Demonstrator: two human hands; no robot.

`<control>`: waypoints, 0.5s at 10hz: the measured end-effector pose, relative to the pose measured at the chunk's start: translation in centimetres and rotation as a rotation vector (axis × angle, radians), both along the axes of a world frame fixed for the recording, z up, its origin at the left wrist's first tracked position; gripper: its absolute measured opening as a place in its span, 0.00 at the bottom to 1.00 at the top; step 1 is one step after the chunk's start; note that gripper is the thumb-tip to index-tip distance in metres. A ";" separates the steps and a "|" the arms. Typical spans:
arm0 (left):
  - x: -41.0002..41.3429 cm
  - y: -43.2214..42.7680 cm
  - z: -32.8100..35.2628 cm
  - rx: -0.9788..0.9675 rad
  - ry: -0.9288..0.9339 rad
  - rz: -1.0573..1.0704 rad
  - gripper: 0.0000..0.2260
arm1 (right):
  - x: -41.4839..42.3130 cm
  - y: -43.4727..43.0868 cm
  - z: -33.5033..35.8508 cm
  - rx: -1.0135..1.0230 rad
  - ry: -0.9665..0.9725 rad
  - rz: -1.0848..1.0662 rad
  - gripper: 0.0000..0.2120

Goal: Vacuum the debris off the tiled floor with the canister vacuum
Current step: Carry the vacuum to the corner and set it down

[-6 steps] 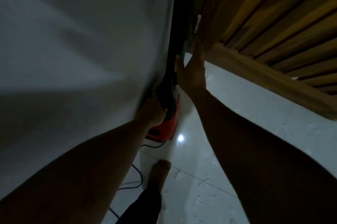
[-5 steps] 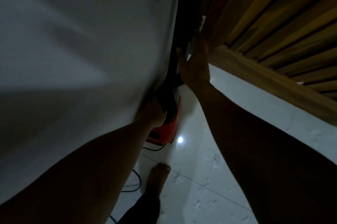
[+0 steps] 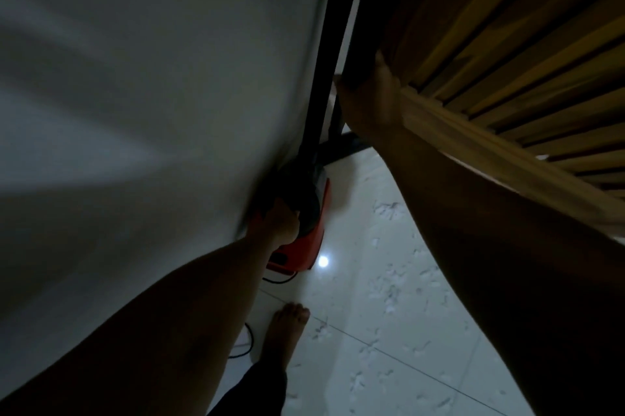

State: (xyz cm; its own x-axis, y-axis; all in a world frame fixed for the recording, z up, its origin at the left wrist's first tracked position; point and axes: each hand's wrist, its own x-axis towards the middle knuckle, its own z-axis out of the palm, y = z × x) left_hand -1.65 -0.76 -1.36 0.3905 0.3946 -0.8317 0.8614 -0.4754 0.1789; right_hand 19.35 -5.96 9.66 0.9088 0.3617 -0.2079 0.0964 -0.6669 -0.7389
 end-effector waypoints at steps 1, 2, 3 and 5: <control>-0.7 -0.3 2.2 0.003 -0.021 0.041 0.24 | -2.0 -1.7 1.4 0.043 0.067 -0.022 0.25; -1.7 -0.4 5.7 -0.013 -0.065 0.046 0.22 | -4.2 -3.6 3.6 0.029 0.146 -0.085 0.15; -3.3 -0.6 9.8 0.017 -0.056 0.038 0.21 | -7.0 -5.9 6.7 0.005 0.180 -0.131 0.18; -8.2 -2.3 19.2 0.012 -0.122 0.039 0.20 | -14.3 -11.5 16.0 -0.010 0.232 -0.225 0.22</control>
